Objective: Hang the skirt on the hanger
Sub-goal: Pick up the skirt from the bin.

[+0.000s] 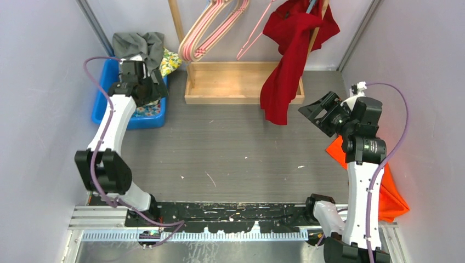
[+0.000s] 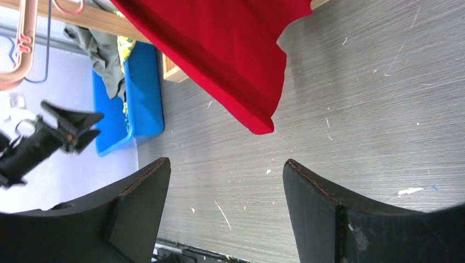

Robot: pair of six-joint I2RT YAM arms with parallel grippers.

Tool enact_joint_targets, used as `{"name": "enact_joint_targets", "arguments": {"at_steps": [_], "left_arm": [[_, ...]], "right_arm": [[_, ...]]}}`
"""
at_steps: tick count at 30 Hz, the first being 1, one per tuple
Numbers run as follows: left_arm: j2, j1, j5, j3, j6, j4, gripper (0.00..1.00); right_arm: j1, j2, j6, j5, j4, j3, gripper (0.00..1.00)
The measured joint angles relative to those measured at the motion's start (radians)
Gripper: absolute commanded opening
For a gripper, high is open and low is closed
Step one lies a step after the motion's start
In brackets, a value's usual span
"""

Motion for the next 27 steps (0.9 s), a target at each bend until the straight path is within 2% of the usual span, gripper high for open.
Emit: {"name": "enact_joint_targets", "arguments": {"at_steps": [3,5,10,17,27], "left_arm": [[0.109,-0.003,0.037,0.022,0.002,0.113,0.68],[0.179,-0.006,0.045,0.041,0.002,0.170,0.65],[0.349,-0.025,-0.024,0.158,0.032,0.284,0.70],[0.447,-0.070,-0.153,0.180,0.113,0.477,0.78],[0.660,-0.072,-0.227,0.362,0.181,0.555,0.81]], "right_arm": [[0.027,0.002,-0.001,-0.011,0.001,-0.013,0.78],[0.040,0.007,-0.002,-0.022,0.007,-0.013,0.78],[0.072,0.042,-0.010,-0.040,0.029,-0.013,0.78],[0.107,0.082,-0.026,-0.044,0.055,-0.031,0.78],[0.125,0.115,-0.030,-0.057,0.098,-0.074,0.77]]}}
